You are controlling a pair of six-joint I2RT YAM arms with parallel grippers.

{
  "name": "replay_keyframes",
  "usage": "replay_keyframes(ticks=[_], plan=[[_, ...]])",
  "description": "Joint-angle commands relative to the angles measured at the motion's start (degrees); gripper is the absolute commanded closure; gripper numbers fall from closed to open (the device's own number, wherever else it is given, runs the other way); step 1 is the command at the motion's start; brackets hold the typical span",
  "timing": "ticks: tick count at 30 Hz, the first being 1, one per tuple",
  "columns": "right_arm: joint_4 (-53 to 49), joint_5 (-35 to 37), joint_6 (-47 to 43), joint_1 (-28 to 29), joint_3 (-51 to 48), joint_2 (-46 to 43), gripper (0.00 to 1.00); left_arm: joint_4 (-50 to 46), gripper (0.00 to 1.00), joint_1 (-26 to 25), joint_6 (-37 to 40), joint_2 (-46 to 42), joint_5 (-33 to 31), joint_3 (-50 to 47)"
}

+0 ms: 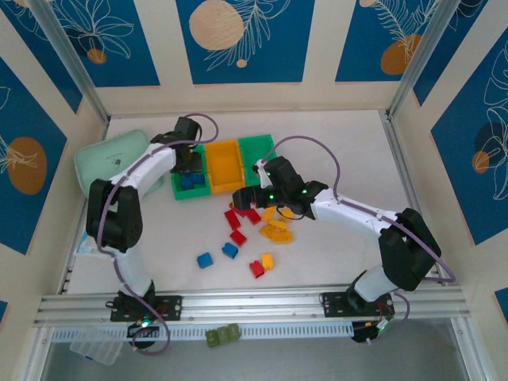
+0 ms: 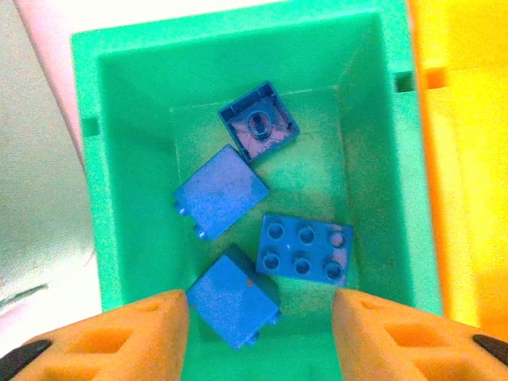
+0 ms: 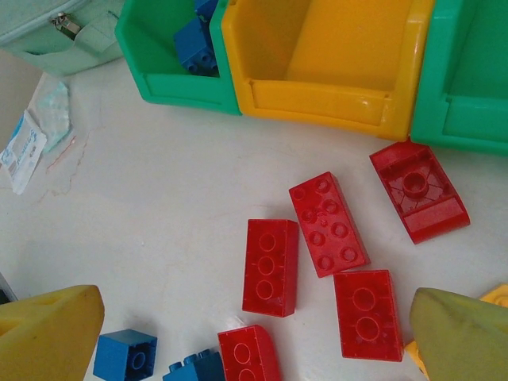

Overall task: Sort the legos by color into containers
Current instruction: Place the lego in the container, then pick up the lego from the middle-left of the table.

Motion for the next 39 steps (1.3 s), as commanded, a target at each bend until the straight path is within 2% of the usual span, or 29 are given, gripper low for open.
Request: replay_keyframes(ticks=[1,13,24,27,30,39], plan=[[-1.24,-1.16,-1.34,-0.21,0.53,-1.22,0.01,-1.69,0.49,0.35,-0.96,-5.6,3.72,-2.98],[-6.45,-2.01,-2.32,1.7,-2.04,-3.75,0.01,-4.09,0.47,-3.4,-5.07,-24.43,9.04,-19.95],[-6.08,-2.19,-1.14,8.1,-4.78,-2.59,0.01,-10.43,0.44,-10.97,-14.12,-38.88,10.99,-34.34],[-4.85,-0.62,-0.64,10.68,-5.51,-1.81,0.01,-9.7,0.43,-13.6,-17.85,-41.3,13.84,-37.83],[-2.49,1.23,-0.15,12.47,-7.02,-1.69,0.01,-9.74,0.41,-16.45,-21.49,-42.26,14.12,-40.47],[2.79,2.85,1.47,13.73,-10.67,-1.29,0.01,-4.26,0.33,-23.25,-32.39,-42.83,15.73,-47.45]])
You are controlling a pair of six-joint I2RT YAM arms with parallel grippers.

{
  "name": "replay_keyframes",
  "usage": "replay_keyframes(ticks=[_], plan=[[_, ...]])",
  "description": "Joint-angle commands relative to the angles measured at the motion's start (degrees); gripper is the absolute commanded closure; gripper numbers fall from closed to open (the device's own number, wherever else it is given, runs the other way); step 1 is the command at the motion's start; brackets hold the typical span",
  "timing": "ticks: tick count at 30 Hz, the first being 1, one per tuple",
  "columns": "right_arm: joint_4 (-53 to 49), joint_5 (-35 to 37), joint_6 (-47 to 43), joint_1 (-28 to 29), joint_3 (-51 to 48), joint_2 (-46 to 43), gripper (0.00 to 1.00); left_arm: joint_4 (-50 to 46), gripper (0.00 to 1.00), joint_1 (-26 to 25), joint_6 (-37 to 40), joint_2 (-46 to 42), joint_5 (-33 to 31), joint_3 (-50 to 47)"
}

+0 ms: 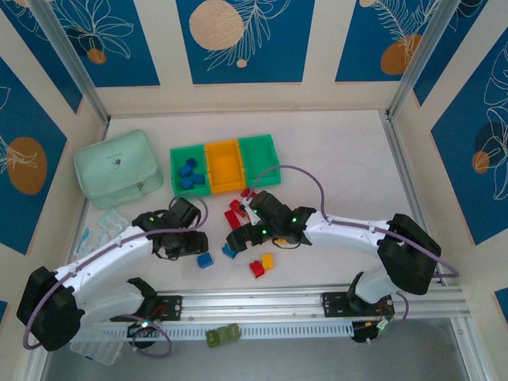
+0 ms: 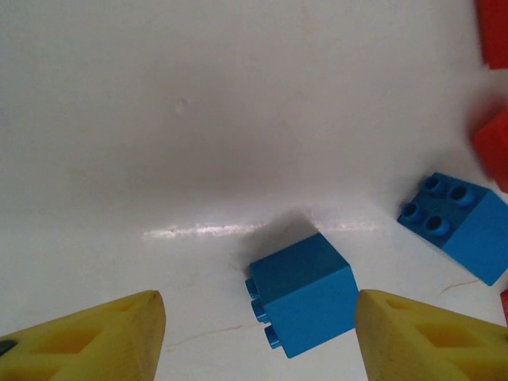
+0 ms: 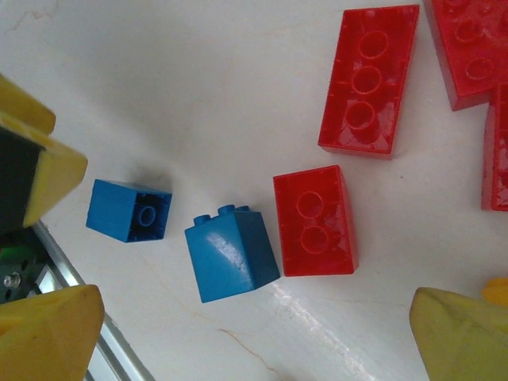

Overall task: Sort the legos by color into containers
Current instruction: Pick up the lego from the middle-left of the table.

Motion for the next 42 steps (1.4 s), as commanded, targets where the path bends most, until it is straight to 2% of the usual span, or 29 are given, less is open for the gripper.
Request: replay_keyframes(ticks=[1,13,23,32,38,42], plan=[[3.1,1.42,1.21,0.37,-1.21,0.5,0.01,3.38,0.33,-2.53,-6.36,0.29,2.0,-2.04],[3.28,1.94,0.74,0.19,-0.06,2.17,0.01,9.29,0.3,-7.74,-10.1,7.57,0.47,-3.57],[3.87,1.87,0.96,0.07,-0.79,1.91,0.01,12.26,0.47,-8.45,-10.86,10.23,-1.06,-5.27],[3.94,1.44,1.04,-0.22,-0.44,1.69,0.01,10.43,0.63,-8.59,-10.54,9.41,-3.3,-5.02],[4.33,-0.11,1.57,-1.48,-0.11,0.62,0.01,6.17,0.66,-8.5,-8.92,7.02,-6.62,-2.25],[3.8,-1.33,1.34,-3.08,0.98,-0.85,0.01,2.11,0.66,-7.96,-5.59,5.44,-11.89,3.24]])
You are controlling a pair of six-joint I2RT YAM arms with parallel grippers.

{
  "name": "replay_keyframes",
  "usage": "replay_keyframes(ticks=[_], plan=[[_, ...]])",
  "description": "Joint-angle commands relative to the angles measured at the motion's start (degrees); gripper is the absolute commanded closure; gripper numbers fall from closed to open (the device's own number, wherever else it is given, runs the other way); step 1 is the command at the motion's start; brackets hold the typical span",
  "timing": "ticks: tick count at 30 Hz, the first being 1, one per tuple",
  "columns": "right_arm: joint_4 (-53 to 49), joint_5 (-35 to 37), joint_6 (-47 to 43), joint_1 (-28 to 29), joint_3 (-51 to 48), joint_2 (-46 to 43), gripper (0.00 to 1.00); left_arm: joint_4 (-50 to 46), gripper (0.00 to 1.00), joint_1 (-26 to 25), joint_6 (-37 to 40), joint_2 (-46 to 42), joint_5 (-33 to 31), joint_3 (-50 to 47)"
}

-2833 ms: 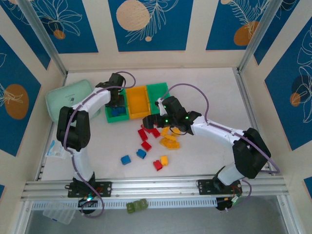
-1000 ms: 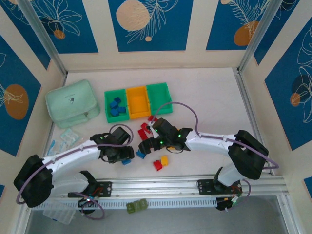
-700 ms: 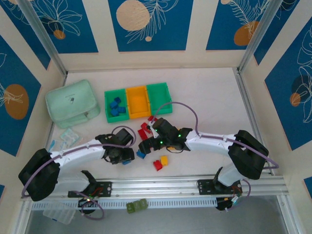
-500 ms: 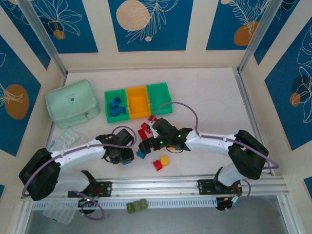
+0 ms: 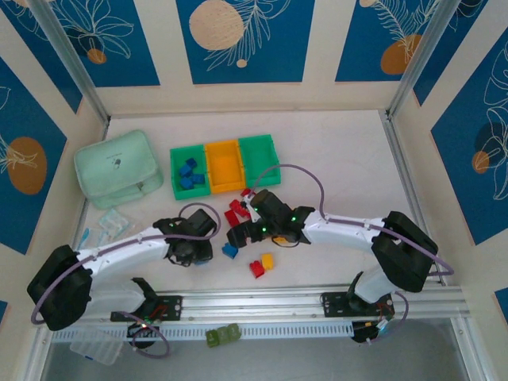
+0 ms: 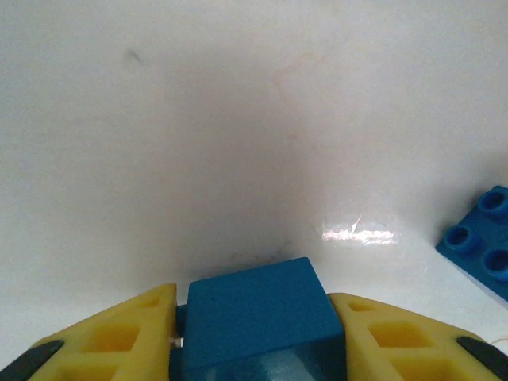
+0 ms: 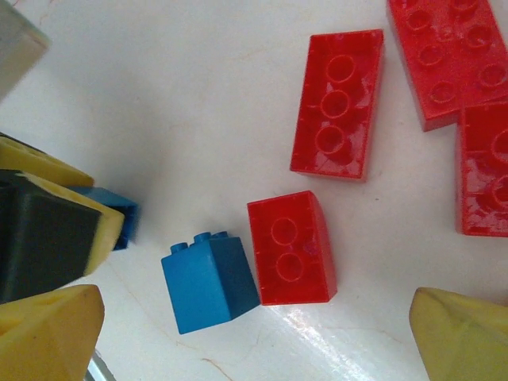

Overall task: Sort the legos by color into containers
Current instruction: Pick up the lego from the middle-left of the table, then place the lego in the container.

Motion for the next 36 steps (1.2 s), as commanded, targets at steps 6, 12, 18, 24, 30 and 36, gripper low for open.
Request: replay_keyframes(ticks=[6,12,18,24,30,36], plan=[[-0.68,-1.53,-0.12,-3.95,4.25,-3.2,0.01,-6.66,0.65,6.26,13.64,1.58,-11.67,17.04],[-0.62,-1.67,-0.51,-7.98,6.59,-3.18,0.01,-2.09,0.65,16.24,23.09,10.74,-10.96,28.23],[-0.54,-3.02,-1.19,-11.89,8.46,-2.63,0.01,-0.7,0.65,22.4,28.68,25.21,-11.69,40.15],[-0.26,-3.97,-1.32,-13.22,8.5,-2.55,0.01,1.31,0.64,27.03,30.7,37.02,-12.09,49.49],[-1.36,-4.25,-1.61,-14.23,8.17,-3.08,0.01,-0.26,0.55,29.0,31.73,46.17,-11.35,57.64],[-1.63,-4.25,-1.75,-15.07,7.36,-4.62,0.01,-1.84,0.46,29.82,32.72,46.18,-11.78,60.02]])
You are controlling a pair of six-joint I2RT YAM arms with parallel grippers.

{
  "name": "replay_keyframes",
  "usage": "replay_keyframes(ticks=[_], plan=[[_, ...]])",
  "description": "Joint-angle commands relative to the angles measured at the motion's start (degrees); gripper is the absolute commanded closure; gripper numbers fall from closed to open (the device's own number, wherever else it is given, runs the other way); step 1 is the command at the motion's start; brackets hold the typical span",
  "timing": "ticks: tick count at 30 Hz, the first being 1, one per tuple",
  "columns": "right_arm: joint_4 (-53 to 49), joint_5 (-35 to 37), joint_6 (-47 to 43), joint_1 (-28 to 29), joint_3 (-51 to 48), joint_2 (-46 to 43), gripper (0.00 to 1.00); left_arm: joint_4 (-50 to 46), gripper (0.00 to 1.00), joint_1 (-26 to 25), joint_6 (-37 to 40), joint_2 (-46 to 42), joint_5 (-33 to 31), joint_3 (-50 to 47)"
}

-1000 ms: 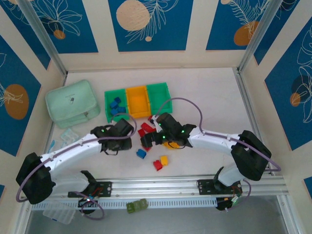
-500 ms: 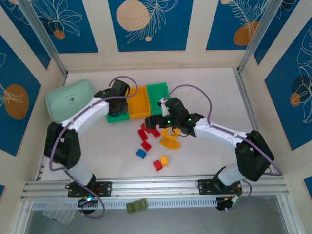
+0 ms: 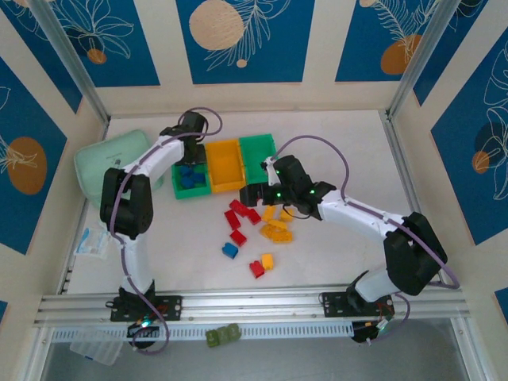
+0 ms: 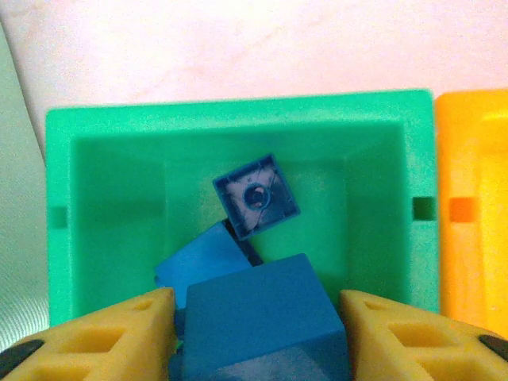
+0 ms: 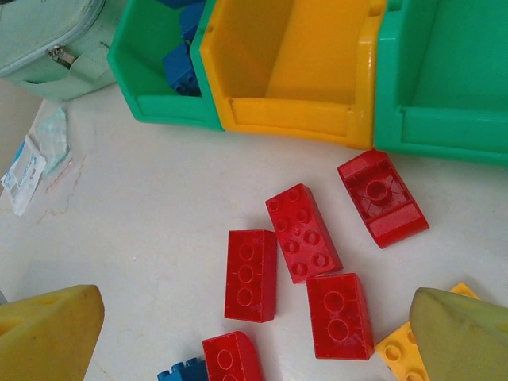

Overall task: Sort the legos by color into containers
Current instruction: Place the lego in the container.

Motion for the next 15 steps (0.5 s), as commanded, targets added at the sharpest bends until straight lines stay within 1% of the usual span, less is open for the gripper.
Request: replay_keyframes(ticks=[1,9,11,15], plan=[[-0.88,-1.28,-1.04,-0.49,0.02,-2.37,0.01,-2.35,0.45,0.76,1.45,-0.83,-0.36,1.76],[-0.8,-1.98,-1.22,-0.62,0.28,-2.81,0.01,-3.92,0.38,1.08,2.9,-4.13,-0.98,1.69],[-1.12,-2.32,-1.35,-0.63,0.21,-3.34,0.01,-4.72,0.37,1.08,2.77,-5.53,0.25,1.14],[-1.82,-2.91,-1.31,-0.62,-0.65,-4.49,0.01,-3.12,0.36,0.97,2.08,-11.29,4.74,-3.79]])
